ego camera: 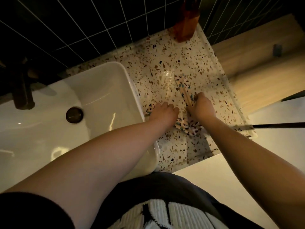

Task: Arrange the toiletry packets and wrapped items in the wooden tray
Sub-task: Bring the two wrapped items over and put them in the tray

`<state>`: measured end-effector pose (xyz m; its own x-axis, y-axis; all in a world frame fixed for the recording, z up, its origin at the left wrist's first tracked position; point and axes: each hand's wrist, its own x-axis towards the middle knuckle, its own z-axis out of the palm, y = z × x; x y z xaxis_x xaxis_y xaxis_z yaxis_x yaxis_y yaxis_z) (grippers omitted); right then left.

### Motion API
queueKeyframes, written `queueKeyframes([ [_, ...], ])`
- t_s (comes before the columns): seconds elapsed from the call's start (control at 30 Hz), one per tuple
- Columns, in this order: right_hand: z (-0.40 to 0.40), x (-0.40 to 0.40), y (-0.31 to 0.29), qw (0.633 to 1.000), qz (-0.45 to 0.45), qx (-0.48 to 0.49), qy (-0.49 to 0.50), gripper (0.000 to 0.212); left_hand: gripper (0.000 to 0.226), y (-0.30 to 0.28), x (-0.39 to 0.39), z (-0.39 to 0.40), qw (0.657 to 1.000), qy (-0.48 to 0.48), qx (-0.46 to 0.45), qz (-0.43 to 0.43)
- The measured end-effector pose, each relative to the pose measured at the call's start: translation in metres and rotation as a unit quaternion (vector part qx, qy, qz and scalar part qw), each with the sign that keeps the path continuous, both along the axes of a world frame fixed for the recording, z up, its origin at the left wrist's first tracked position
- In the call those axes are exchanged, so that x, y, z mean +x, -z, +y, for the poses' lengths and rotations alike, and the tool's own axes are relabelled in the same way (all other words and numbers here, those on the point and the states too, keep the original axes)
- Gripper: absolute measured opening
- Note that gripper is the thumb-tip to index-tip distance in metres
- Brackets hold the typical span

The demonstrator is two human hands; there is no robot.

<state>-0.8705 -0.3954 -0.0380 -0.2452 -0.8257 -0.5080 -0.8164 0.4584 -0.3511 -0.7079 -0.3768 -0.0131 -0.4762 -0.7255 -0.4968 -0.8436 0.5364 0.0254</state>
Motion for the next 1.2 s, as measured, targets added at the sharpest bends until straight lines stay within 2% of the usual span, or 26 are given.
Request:
queueKeyframes([
  [0.13,0.003,-0.003,-0.001,1.000,-0.008,0.013,0.002,0.018,0.032,0.001,0.002,0.002,0.999,0.021,-0.016,-0.024],
  [0.33,0.015,-0.007,-0.030,0.995,-0.046,-0.079,0.046,0.032,0.034,-0.016,0.004,0.004,0.996,0.080,-0.031,0.013],
  [0.47,0.020,0.003,-0.065,0.983,-0.076,-0.156,0.058,0.039,0.039,-0.042,0.013,0.012,0.982,0.118,-0.118,0.084],
  [0.63,0.027,0.036,-0.113,0.955,-0.144,-0.250,0.069,0.040,0.036,-0.100,0.056,0.015,0.955,0.106,-0.225,0.162],
  [0.73,0.032,0.056,-0.126,0.946,-0.170,-0.266,0.066,0.043,0.030,-0.123,0.095,0.024,0.950,0.051,-0.242,0.189],
  [0.97,0.075,0.177,-0.151,0.930,-0.217,-0.296,-0.023,0.048,0.012,-0.142,0.231,0.103,0.937,-0.145,-0.243,0.203],
  [1.2,0.148,0.329,-0.160,0.923,-0.263,-0.276,-0.056,0.040,0.017,-0.130,0.396,0.209,0.910,-0.315,-0.176,0.204],
])
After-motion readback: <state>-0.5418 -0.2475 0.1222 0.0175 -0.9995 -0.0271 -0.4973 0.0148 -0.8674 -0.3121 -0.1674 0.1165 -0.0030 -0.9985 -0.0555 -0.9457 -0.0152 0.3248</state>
